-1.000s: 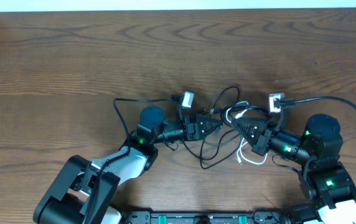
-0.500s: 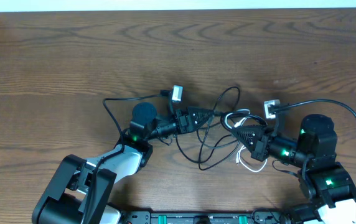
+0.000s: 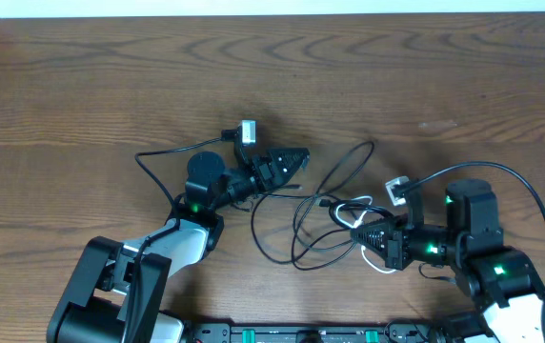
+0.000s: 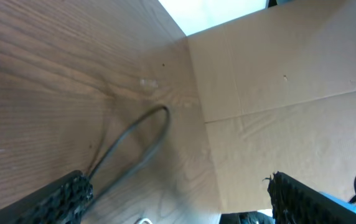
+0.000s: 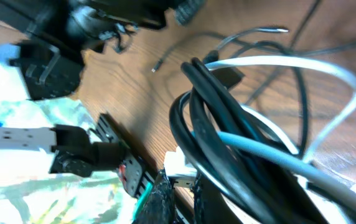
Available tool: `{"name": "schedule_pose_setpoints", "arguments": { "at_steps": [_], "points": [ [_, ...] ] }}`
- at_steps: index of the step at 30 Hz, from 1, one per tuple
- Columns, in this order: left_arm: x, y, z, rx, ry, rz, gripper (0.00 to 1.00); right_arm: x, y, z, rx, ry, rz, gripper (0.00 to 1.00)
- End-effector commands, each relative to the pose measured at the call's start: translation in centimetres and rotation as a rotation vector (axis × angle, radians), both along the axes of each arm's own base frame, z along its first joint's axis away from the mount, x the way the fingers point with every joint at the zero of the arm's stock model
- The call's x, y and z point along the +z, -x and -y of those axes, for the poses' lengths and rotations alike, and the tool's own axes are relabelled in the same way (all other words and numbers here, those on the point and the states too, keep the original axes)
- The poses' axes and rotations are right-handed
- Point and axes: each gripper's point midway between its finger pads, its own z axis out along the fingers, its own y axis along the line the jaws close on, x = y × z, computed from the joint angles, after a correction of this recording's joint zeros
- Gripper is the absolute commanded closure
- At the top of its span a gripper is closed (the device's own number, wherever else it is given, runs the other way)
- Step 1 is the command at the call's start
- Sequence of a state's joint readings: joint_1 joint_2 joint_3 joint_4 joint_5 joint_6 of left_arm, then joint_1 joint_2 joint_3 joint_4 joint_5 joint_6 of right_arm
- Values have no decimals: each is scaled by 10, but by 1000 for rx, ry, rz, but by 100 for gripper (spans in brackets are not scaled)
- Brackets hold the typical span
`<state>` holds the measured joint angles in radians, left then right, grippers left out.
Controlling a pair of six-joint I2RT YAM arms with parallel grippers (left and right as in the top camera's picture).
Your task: Untangle cables
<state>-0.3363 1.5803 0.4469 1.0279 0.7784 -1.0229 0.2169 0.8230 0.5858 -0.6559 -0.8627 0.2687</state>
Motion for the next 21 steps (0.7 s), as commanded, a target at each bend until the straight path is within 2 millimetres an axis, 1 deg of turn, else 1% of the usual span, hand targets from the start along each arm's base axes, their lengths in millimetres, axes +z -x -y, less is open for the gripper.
{"name": "schedule_pose_setpoints", "arguments": {
  "at_steps": [1, 4, 6, 7, 10, 11, 12, 15, 19, 21],
  "points": [
    [5, 0, 3, -11, -6, 26, 8, -11, -6, 4, 6, 46, 9, 94],
    [-6, 4, 5, -18, -25, -26, 8, -35, -22, 18, -119, 146, -73, 70],
    [-15, 6, 4, -18, -41, -70, 8, -50, -30, 28, -203, 205, -141, 50],
    [-19, 8, 3, -18, -49, -92, 8, -53, -31, 28, -203, 209, -154, 41],
    [-25, 10, 3, -19, -60, -121, 8, -52, -29, 17, -138, 158, -160, 20],
    [-26, 10, 3, -18, -60, -121, 8, -52, -30, 17, -133, 158, -151, 15],
    [-25, 10, 3, -18, -59, -120, 8, -54, -33, 19, -148, 176, -145, 14],
    [-25, 10, 3, -19, -59, -120, 8, -66, -45, 39, -294, 266, -177, 16],
    [-27, 11, 2, -20, -65, -124, 8, -71, -52, 51, -359, 327, -164, 14],
    [-29, 11, 2, -24, -75, -116, 8, -77, -55, 64, -408, 393, -158, 14]
  ]
}}
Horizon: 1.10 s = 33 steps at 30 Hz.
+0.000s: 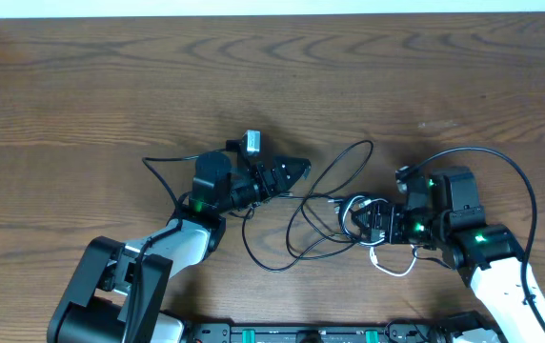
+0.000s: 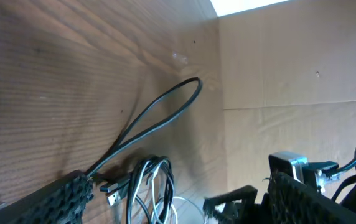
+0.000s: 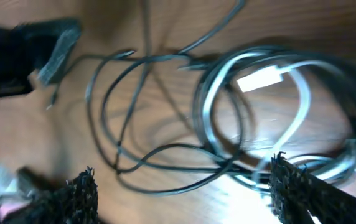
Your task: Untangle cables
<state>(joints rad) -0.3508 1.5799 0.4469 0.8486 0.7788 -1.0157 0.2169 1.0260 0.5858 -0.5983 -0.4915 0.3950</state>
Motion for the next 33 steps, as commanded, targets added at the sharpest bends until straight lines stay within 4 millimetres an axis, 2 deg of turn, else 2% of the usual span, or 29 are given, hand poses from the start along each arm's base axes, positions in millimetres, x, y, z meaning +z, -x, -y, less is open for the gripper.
{"name": "schedule_pose_setpoints", "arguments": {
  "at_steps": [1, 6, 11, 14, 17, 18, 20, 21, 22, 24, 27, 29, 33],
  "points": [
    [5, -2, 1, -9, -12, 42, 8, -14, -10, 32, -134, 160, -3, 16],
    [5, -1, 1, -9, -13, 40, 8, -42, -2, 65, -214, 355, -100, 26],
    [5, -1, 1, -10, -13, 40, 8, -65, 1, 79, -228, 452, -175, 32],
    [5, -1, 1, -10, -12, 40, 8, -78, 3, 79, -213, 471, -220, 36],
    [5, -1, 1, -10, -12, 40, 8, -86, 1, 70, -174, 449, -232, 36],
    [5, -1, 1, -10, -12, 40, 8, -88, 1, 70, -171, 457, -235, 39],
    [5, -1, 1, -10, -12, 40, 8, -91, -1, 71, -174, 466, -236, 55],
    [5, -1, 1, -10, -12, 40, 8, -92, -2, 70, -174, 465, -232, 66],
    [5, -1, 1, -10, -12, 40, 8, -92, -5, 70, -176, 462, -225, 69],
    [5, -1, 1, -10, -12, 40, 8, -91, -13, 68, -182, 452, -194, 68],
    [5, -1, 1, -10, -12, 40, 8, -89, -25, 65, -185, 440, -147, 59],
    [5, 0, 2, -17, -10, 39, 8, -92, -26, 69, -179, 465, -140, 58],
    [6, 2, 3, -30, -4, 37, 8, -102, -24, 72, -177, 489, -171, 63]
  ]
}}
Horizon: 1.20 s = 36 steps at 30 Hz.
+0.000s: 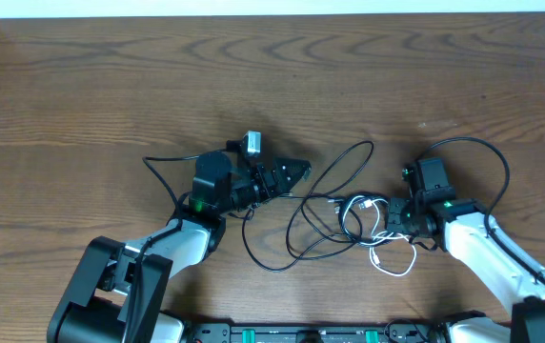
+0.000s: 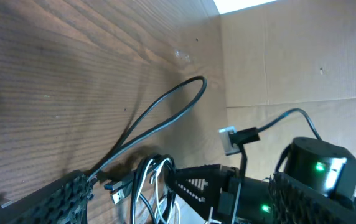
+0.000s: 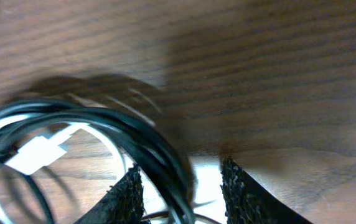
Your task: Untangle cables
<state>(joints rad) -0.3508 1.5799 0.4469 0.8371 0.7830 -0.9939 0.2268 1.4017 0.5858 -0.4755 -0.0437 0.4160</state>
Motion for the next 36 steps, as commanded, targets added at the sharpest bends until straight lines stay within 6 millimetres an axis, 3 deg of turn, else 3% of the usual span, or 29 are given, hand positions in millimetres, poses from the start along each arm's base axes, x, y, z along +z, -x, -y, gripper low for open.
{"name": "schedule_pose_setpoints", "arguments": {
  "at_steps": [1, 4, 8, 10, 15, 19, 20, 22, 28, 32, 36],
  "points": [
    [8, 0, 3, -20, 7, 30, 8, -11, 2, 4, 9, 39, -29, 64],
    [8, 0, 3, -21, 8, 30, 8, -22, 1, 5, 8, 48, -49, 65],
    [8, 1, 3, -24, 9, 29, 8, -31, 2, -20, 103, -72, -73, 88],
    [8, 1, 3, -24, 9, 29, 8, -26, 2, -37, 195, -159, -61, 99],
    [9, 2, 4, -33, 12, 29, 8, 0, -10, -37, 212, -184, -14, 99],
    [14, 9, 8, -85, 31, 47, 8, 58, -29, -61, 371, -324, 172, 99],
    [20, 14, 11, -132, 38, 96, 8, 89, -36, -68, 431, -355, 278, 99],
    [27, 20, 13, -187, 54, 153, 8, 123, -42, -68, 452, -350, 394, 99],
    [62, 38, 7, -357, 147, 320, 8, 206, -28, -66, 505, -326, 685, 99],
    [80, 44, 0, -401, 194, 365, 8, 239, -13, -64, 465, -357, 780, 99],
    [97, 50, -1, -431, 234, 389, 8, 249, -2, -62, 463, -362, 813, 99]
  ]
}}
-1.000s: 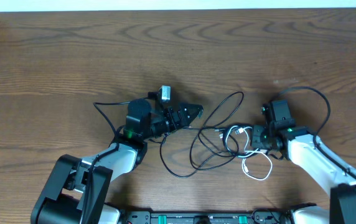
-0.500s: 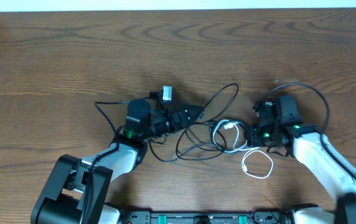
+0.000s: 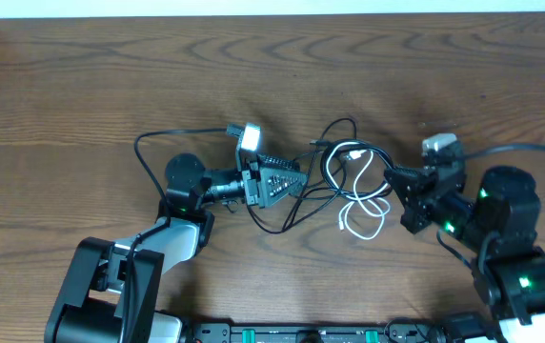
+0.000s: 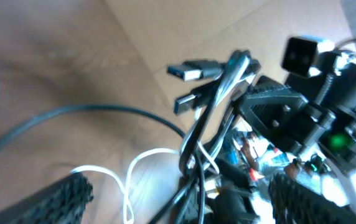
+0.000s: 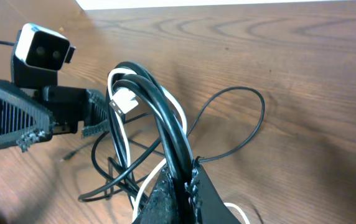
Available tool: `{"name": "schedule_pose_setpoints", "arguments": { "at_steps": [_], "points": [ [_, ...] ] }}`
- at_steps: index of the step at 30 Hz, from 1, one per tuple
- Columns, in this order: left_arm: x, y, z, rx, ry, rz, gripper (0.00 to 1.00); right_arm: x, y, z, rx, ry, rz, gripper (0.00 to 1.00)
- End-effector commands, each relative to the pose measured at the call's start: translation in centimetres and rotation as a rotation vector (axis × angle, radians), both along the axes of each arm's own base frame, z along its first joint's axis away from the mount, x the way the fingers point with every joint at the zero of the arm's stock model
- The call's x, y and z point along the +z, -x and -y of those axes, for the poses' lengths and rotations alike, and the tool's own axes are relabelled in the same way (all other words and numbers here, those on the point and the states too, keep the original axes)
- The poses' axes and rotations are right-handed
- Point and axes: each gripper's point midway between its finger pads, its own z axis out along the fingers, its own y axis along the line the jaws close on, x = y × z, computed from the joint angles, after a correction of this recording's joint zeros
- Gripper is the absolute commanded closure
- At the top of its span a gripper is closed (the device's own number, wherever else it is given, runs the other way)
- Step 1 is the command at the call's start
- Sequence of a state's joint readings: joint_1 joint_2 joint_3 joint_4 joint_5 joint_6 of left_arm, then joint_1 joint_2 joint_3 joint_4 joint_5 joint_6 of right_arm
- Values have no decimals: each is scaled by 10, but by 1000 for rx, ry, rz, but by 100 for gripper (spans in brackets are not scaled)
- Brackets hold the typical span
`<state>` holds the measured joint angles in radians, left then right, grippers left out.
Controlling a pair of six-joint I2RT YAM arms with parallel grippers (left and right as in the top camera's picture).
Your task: Untangle cables
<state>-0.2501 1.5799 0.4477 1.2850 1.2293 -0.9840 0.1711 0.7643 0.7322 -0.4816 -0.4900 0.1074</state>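
Note:
A tangle of thin black cables (image 3: pixel 334 171) with a white cable (image 3: pixel 363 217) looped through it lies mid-table. My right gripper (image 3: pixel 393 177) is shut on the black coil (image 5: pixel 159 118) and holds it raised off the wood; a white plug (image 5: pixel 123 102) hangs in that coil. In the right wrist view the right gripper (image 5: pixel 182 182) pinches the strands. My left gripper (image 3: pixel 292 181) stands open at the tangle's left edge. In its wrist view the left gripper (image 4: pixel 181 199) has black strands and two USB plugs (image 4: pixel 193 71) between its wide-apart fingers (image 4: pixel 72 190).
A black cable loop (image 3: pixel 153 152) trails left behind the left arm. Another black cable (image 3: pixel 530 151) runs off right past the right arm. Bare brown wood table (image 3: pixel 272 67) extends to the far edge.
The right gripper was open with its fingers astride the coil on the table. Now it is shut on the coil, lifted and further back. The tangle has shifted toward the left gripper.
First the right gripper was pressed close into the black and white bundle. Then it stood open above the spread cables, then open astride the coil. Now it grips the coil raised. The left gripper stayed open at the tangle's left, and strands now lie between its fingers.

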Motion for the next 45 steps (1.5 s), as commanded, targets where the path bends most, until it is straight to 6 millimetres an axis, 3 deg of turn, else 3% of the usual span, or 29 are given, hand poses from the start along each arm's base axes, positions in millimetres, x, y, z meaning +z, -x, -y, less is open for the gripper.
{"name": "schedule_pose_setpoints", "arguments": {
  "at_steps": [1, 5, 10, 22, 26, 30, 35, 40, 45],
  "points": [
    [17, 17, 0, -102, 27, -6, 8, 14, 8, 0, 2, -40, 22, 99],
    [30, 30, -1, -157, 43, 17, 8, 24, 7, 3, -48, -85, 29, 99],
    [28, 41, -1, -217, 27, 8, 8, 32, 3, 4, -105, -189, -16, 99],
    [24, 39, -1, -197, 24, 32, 7, 68, 1, -3, -100, -320, 17, 99],
    [9, 18, -1, -88, 17, -84, 7, 78, 3, -4, -88, -329, 34, 99],
    [-30, -17, -7, 133, -42, -293, 7, 81, 2, -2, -92, -315, 61, 99],
    [-65, -27, -8, 249, -140, -397, 7, 82, 1, -1, -97, -314, 63, 99],
    [-76, -32, -11, 338, -246, -430, 7, 85, -1, 2, -110, -309, 76, 99],
    [-72, -34, -37, 489, -433, -415, 7, 90, -1, 7, -124, -307, 83, 99]
  ]
}}
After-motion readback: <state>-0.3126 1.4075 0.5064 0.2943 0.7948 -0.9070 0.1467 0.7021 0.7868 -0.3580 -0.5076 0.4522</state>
